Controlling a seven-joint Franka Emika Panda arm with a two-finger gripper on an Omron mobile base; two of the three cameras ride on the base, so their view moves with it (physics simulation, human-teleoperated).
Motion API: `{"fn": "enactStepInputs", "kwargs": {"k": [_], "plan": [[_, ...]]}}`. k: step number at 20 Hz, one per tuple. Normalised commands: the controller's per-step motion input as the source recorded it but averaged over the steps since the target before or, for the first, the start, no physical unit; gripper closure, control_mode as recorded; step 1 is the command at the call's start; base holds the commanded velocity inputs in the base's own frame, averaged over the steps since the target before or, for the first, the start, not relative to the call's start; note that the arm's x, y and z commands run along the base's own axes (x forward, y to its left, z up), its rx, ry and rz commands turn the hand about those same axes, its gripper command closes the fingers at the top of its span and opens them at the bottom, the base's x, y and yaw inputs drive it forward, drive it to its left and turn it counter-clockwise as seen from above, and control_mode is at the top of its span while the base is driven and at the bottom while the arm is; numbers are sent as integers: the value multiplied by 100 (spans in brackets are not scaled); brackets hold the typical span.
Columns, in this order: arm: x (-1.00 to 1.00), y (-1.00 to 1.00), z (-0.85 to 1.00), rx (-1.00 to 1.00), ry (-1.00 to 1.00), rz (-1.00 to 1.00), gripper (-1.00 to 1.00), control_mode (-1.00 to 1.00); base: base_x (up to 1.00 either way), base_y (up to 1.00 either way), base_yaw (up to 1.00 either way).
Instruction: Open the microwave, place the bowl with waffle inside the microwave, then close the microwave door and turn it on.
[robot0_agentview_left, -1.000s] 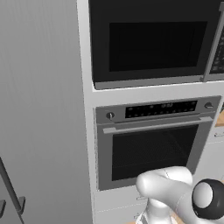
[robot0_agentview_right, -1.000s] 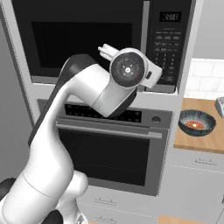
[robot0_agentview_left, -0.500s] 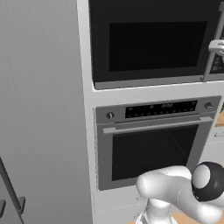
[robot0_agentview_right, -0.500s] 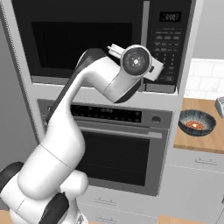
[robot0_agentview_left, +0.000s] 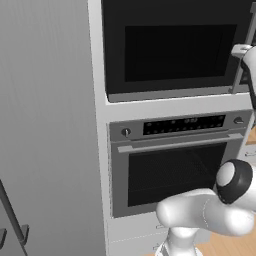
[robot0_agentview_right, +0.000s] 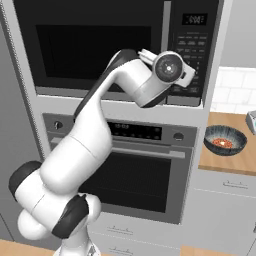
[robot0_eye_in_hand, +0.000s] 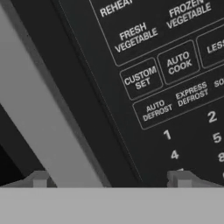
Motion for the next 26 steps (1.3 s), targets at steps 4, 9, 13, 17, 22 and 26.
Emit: {"fn": "enactStepInputs", "kwargs": {"k": [4, 9, 13, 17, 22, 26], "plan": [[48, -1, -13, 0, 0, 0, -100, -100, 0, 0, 0], [17, 0, -8, 0, 0, 0, 100, -100, 0, 0, 0], [0, 0, 0, 0, 0, 0, 100, -100, 0, 0, 0], [-4, 0, 0, 0, 0, 0, 100, -100, 0, 0, 0], [-69, 0, 0, 0, -6, 3, 100, -100, 0, 0, 0], [-100, 0, 5, 0, -21, 8, 100, -100, 0, 0, 0]]}}
